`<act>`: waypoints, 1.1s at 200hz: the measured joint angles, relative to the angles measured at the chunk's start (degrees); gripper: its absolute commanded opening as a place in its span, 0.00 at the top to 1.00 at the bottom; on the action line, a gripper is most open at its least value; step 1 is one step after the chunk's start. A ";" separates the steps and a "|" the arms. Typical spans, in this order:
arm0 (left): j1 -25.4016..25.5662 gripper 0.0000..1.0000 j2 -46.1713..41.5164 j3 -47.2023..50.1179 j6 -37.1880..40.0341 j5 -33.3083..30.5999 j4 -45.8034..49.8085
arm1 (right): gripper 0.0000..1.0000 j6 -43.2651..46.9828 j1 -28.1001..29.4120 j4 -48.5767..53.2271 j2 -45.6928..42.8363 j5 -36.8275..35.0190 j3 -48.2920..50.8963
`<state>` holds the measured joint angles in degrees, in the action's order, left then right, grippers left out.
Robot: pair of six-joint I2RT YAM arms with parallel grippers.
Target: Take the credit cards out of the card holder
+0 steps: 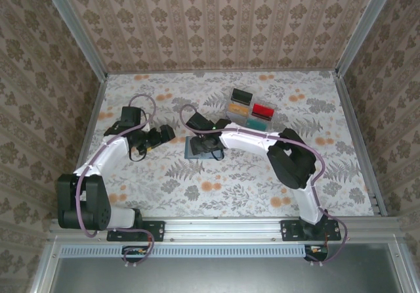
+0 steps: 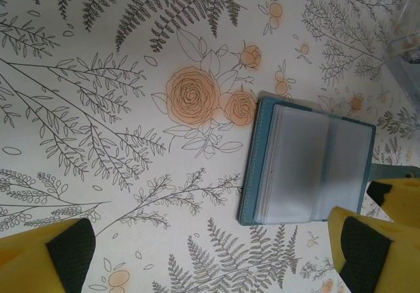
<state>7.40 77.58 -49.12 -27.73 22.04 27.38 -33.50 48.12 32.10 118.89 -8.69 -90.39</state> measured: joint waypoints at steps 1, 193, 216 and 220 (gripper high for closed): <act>0.00 0.00 0.00 0.00 -0.04 0.02 0.00 | 0.34 0.00 -0.09 0.07 0.22 0.02 -0.22; 8.04 0.45 11.04 0.00 -4.31 10.29 -7.54 | 0.52 -0.96 -2.97 0.31 5.53 0.20 -1.97; 9.18 0.53 13.27 -0.02 -5.35 11.17 -8.81 | 0.53 -0.81 -3.28 -0.76 4.98 0.92 -0.94; 9.35 0.54 13.53 -0.02 -5.33 11.23 -9.01 | 0.53 -0.81 -3.34 -0.90 4.90 1.03 -0.81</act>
<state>16.75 91.11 -49.15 -33.06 33.28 18.37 -34.30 44.77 31.20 123.79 -7.66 -91.20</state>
